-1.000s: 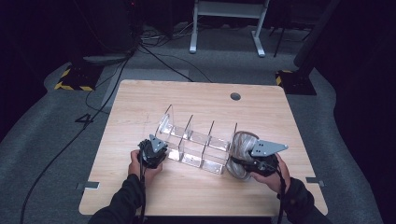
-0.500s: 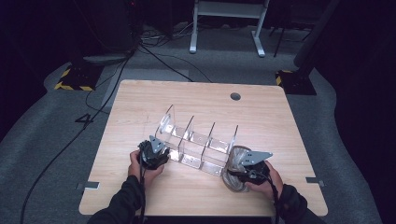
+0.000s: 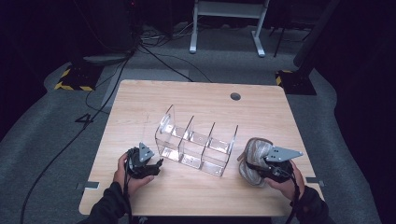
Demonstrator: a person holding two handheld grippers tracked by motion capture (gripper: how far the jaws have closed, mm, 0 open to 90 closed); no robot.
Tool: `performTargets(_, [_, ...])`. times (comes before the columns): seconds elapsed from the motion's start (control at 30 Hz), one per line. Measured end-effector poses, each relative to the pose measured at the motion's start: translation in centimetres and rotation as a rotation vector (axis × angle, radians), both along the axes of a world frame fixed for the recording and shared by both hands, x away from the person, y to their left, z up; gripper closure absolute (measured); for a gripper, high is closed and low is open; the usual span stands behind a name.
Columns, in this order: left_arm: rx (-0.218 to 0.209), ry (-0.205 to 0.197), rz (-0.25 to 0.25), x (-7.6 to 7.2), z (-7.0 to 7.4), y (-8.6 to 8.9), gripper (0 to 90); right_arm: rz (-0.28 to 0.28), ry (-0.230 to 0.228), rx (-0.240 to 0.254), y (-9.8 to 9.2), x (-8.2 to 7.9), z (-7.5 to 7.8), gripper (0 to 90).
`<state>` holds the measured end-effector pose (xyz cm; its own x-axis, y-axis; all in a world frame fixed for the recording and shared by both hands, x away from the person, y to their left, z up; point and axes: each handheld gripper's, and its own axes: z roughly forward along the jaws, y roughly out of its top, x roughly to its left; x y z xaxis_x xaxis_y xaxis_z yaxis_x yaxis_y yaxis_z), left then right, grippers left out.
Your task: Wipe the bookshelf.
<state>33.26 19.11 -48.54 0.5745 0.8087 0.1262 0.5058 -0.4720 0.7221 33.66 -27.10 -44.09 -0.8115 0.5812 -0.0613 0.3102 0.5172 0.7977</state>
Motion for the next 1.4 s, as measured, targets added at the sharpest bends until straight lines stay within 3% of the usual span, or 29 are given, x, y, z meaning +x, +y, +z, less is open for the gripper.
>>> performTargets(0.27, [0.02, 0.046, -0.104, -1.9, -0.2, 0.8, 22.7, -0.079, 0.02, -0.014, -2.5, 0.0, -1.2, 71.9])
performTargets(0.33, [0.032, 0.045, -0.114, -2.3, -0.2, 1.1, 21.5, -0.095, 0.031, -0.034, -2.7, 0.1, -2.0, 71.7])
performTargets(0.53, [-0.001, 0.078, -0.151, -3.1, -0.4, 2.2, 21.2, -0.123, 0.065, -0.059, -3.2, 0.7, -3.8, 70.9])
performTargets(0.8, [-0.001, 0.067, -0.162, -3.2, -0.7, 2.3, 21.6, -0.126, 0.07, -0.085, -2.5, 1.4, -5.2, 68.3])
performTargets(0.9, [0.005, 0.073, -0.169, -3.1, -0.9, 2.1, 21.6, -0.126, 0.071, -0.083, -2.3, 1.5, -5.2, 67.6])
performTargets(1.17, [0.038, 0.054, -0.192, -2.7, -0.8, 1.3, 21.8, -0.137, 0.041, -0.061, -2.2, 1.5, -4.3, 55.4])
performTargets(1.3, [0.01, 0.043, -0.178, -2.6, -0.3, 1.8, 22.1, -0.146, 0.021, -0.043, -2.7, 1.2, -3.3, 46.7])
performTargets(1.4, [0.012, 0.044, -0.175, -2.6, -0.1, 2.2, 22.0, -0.147, -0.004, -0.029, -3.2, 0.8, -2.3, 42.8])
